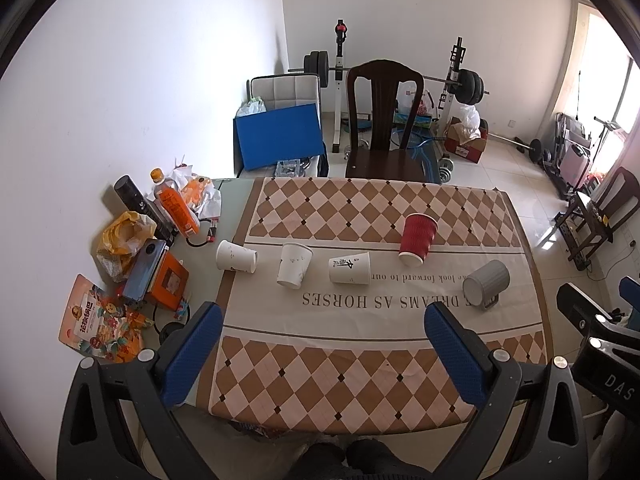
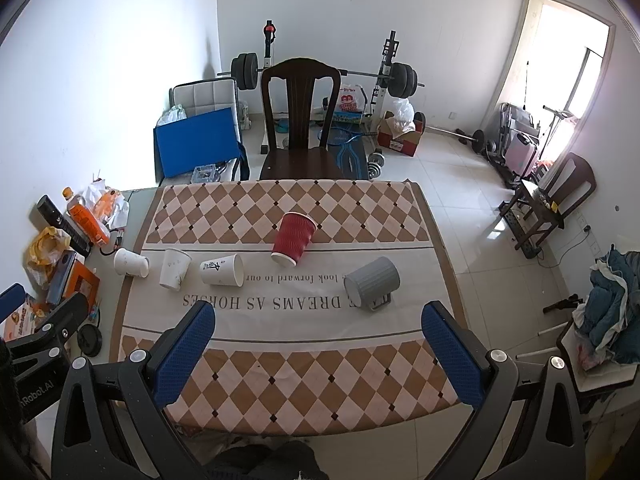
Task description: Flip cup upright
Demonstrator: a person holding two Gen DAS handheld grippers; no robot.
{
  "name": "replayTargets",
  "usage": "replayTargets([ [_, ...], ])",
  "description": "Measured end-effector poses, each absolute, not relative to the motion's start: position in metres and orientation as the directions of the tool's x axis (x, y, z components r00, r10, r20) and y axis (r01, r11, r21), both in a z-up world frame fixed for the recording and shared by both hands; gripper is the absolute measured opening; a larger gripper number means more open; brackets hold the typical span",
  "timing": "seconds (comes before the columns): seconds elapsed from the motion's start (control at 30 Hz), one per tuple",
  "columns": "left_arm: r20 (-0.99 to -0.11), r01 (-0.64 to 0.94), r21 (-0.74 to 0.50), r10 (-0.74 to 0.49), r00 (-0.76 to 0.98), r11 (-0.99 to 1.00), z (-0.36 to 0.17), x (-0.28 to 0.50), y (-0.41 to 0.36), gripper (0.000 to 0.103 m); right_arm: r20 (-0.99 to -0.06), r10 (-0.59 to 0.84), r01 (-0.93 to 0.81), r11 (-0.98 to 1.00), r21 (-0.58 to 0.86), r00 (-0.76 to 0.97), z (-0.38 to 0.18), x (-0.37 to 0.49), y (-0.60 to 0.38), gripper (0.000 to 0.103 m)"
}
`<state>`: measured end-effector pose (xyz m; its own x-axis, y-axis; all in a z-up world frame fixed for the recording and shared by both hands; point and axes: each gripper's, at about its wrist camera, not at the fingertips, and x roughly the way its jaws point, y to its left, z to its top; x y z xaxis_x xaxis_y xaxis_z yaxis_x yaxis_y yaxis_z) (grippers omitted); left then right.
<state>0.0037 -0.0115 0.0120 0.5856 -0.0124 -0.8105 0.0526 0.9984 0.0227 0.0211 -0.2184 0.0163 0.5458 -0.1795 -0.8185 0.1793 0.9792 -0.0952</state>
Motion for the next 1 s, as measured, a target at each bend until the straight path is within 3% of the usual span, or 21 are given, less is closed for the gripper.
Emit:
replayTargets([
  [0.5,-0.801,0.008,0.076,0.056,0.596,0.997,-0.006,0.027,0.010,0.103,-0.835,-0.153,0.180,0.981,-0.066,0.529,-0.007,0.047,-0.201,0.103],
  [1.0,-0.901,-0.132,0.165,0.204,0.384,0.977,-0.141,0.091,0.115,0.103,-0.949,-0.120,0.098,0.991,-0.095,0.292,-0.195,0.132,-0.110,0.103],
])
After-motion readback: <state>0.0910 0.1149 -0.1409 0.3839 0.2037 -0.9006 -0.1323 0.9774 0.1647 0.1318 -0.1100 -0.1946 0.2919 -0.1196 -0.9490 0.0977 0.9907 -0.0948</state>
